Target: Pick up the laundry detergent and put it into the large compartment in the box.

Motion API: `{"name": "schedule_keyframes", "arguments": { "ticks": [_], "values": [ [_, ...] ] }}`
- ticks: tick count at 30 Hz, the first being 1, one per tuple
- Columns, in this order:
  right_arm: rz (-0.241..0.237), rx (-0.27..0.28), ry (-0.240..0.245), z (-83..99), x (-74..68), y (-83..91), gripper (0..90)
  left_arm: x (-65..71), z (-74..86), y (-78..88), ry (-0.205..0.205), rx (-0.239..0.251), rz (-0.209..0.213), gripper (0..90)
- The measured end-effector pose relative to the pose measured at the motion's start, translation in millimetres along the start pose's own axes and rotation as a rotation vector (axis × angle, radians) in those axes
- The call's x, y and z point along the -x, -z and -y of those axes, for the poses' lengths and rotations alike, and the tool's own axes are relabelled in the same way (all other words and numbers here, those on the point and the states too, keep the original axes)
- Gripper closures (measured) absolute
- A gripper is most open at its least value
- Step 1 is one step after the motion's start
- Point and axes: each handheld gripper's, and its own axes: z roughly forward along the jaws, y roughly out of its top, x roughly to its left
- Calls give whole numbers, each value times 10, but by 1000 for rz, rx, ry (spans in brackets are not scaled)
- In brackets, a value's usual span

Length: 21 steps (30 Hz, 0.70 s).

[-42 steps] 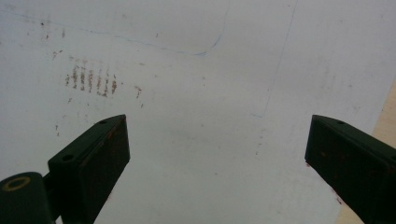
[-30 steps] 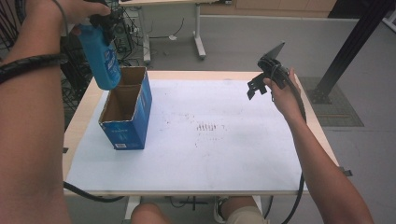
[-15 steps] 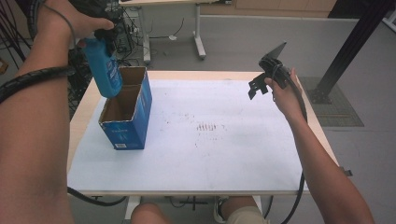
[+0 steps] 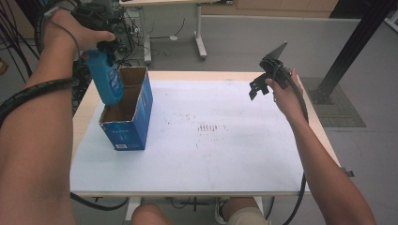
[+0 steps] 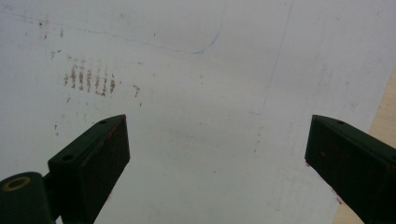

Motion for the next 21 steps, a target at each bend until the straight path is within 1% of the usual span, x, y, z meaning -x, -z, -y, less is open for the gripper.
{"name": "schedule_keyframes", "arguments": {
  "ticks": [9, 10, 21],
  "values": [
    [2, 4, 1, 12, -1, -5, 65, 14, 3, -173, 6, -4, 18, 371],
    [0, -2, -6, 4, -2, -3, 65, 16, 2, -194, 7, -6, 20, 371],
    [-5, -3, -1, 5, -6, -32, 65, 67, 4, -406, 3, -19, 30, 371]
  ]
}}
